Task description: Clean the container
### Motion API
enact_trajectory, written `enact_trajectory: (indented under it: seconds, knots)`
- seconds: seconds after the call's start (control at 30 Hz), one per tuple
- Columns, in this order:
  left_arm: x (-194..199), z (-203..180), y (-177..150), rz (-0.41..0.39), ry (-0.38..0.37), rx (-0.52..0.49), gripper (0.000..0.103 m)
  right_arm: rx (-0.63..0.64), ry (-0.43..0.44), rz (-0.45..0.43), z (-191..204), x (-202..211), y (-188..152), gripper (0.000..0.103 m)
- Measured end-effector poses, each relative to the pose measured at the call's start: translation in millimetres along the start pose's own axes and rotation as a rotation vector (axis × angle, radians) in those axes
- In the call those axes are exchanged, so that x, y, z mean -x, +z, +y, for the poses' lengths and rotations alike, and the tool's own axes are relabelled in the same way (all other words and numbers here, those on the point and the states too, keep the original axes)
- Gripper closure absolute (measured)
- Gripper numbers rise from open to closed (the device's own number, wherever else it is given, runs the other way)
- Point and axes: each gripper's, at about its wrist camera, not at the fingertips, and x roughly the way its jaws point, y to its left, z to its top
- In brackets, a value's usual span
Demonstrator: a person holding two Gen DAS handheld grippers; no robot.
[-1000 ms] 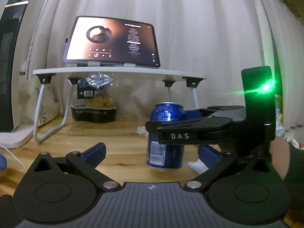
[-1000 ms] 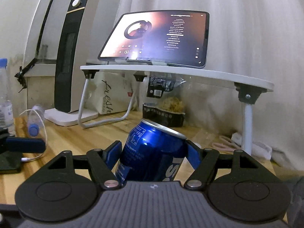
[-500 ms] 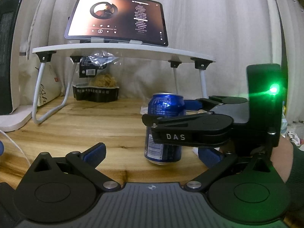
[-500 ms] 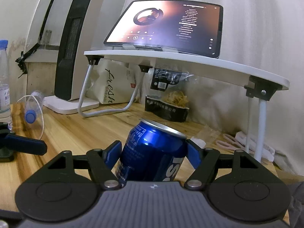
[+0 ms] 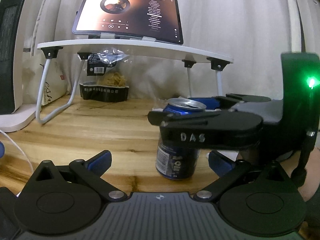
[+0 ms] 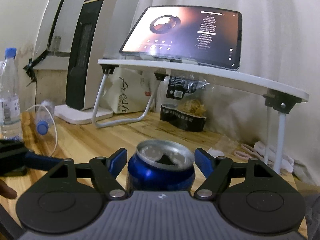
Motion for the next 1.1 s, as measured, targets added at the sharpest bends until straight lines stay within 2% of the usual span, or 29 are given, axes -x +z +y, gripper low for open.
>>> enact_trajectory:
  seconds: [0.03,0.17,0.2,0.37,0.53,0.8,0.93,1.03,1.1]
  knots:
    - [0.1,-0.5,0.0,0.000,0.000,-0.003,0.000,-0.015,0.001,-0.002,-1.2,1.9,2.0,0.023]
    - [0.2,0.3,0.5,-0.002,0.002,0.001,0.000,-0.112,-0.007,-0.006,-12.3,15.0,10.5,0.001]
    - [0.4,0.8,0.5,-0.003,0.003,0.004,0.000,-0.142,-0.006,0.004,-16.2,19.4,11.4,0.000]
    - [0.6,-1.4,0.0,-0.001,-0.003,-0.008,0.000,-0.288,-0.015,0.075,-35.0,47.3,5.7,0.000]
    - [4.1,-2.9,-0.4,-0.022,0.006,-0.016,0.000,-0.385,-0.121,0.176,-42.7,73.4,-15.1,0.000]
    - [-2.5,-7.0,0.4,0.019,-0.002,-0.042,0.000,-0.394,-0.228,0.262,-42.0,99.0,-52.5,0.000]
    - [-11.3,-12.9,0.5,0.074,-0.014,-0.076,0.000,-0.377,-0.239,0.259,-37.4,103.6,-59.6,0.000]
    - [-13.1,-21.9,-0.8,0.084,0.010,-0.123,0.000,-0.377,-0.244,0.264,-35.8,104.0,-64.7,0.000]
    - [-14.8,-26.5,-1.3,0.091,0.037,-0.140,0.000,-0.368,-0.252,0.237,-36.3,107.6,-62.0,0.000]
